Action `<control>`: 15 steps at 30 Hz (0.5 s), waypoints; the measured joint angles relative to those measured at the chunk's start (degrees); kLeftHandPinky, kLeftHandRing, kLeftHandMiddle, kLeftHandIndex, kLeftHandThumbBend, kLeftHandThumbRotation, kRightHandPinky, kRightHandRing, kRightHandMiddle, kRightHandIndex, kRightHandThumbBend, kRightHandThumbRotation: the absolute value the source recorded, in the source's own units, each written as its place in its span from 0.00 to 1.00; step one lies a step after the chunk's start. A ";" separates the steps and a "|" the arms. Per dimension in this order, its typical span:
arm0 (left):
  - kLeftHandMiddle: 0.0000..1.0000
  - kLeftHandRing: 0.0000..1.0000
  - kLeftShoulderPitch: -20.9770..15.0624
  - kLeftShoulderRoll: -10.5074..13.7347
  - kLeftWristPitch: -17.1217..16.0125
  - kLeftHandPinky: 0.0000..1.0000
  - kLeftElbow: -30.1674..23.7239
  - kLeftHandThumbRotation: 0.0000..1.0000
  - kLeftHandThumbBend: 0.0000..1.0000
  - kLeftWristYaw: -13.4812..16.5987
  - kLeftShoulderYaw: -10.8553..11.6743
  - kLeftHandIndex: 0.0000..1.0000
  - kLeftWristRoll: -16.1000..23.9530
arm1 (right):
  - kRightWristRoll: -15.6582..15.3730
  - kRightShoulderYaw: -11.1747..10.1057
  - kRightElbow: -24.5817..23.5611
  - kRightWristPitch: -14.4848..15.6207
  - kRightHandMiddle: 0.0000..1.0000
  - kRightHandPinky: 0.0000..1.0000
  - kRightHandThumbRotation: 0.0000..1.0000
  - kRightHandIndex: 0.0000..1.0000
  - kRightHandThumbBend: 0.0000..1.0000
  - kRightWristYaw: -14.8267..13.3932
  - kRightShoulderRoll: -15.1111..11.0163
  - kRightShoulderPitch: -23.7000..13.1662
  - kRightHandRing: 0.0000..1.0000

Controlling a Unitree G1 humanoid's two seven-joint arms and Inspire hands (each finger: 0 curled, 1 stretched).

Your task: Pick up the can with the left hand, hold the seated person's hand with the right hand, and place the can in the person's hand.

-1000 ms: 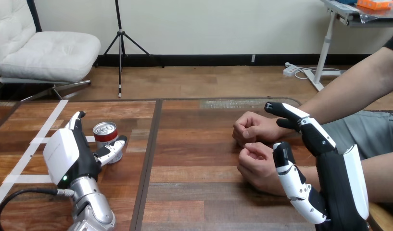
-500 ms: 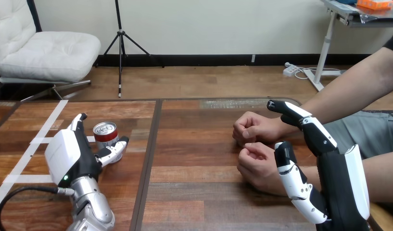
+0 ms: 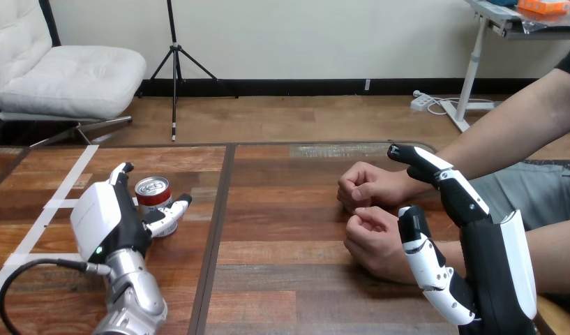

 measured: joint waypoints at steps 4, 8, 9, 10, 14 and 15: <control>0.82 0.76 -0.70 0.00 0.03 0.66 0.38 0.38 0.80 -0.54 -0.13 0.82 0.09 | -0.06 -0.01 0.00 -0.01 0.81 0.81 0.70 0.79 0.30 -0.01 0.00 0.08 0.84; 0.81 0.76 -1.39 0.00 0.02 0.66 0.72 0.36 0.79 -0.78 -0.25 0.82 0.12 | -0.23 -0.02 0.00 -0.01 0.81 0.80 0.70 0.79 0.30 -0.09 0.00 0.21 0.84; 0.81 0.75 -1.52 0.00 -0.01 0.66 0.76 0.35 0.79 -0.81 -0.26 0.81 0.12 | -0.26 -0.02 0.00 -0.01 0.80 0.80 0.70 0.79 0.30 -0.11 0.01 0.25 0.83; 0.81 0.75 -1.64 0.00 -0.10 0.65 0.79 0.35 0.78 -0.84 -0.27 0.81 0.12 | -0.29 -0.03 0.00 -0.01 0.80 0.79 0.70 0.79 0.29 -0.16 0.01 0.30 0.83; 0.81 0.75 -2.00 0.00 -0.58 0.65 0.85 0.32 0.77 -1.03 -0.24 0.81 0.10 | -0.51 -0.06 0.00 -0.01 0.80 0.79 0.70 0.79 0.29 -0.36 0.02 0.48 0.83; 0.80 0.75 -2.06 0.00 -0.74 0.65 0.87 0.31 0.77 -1.06 -0.24 0.80 0.10 | -0.52 -0.06 0.00 -0.01 0.80 0.79 0.70 0.79 0.29 -0.37 0.02 0.51 0.83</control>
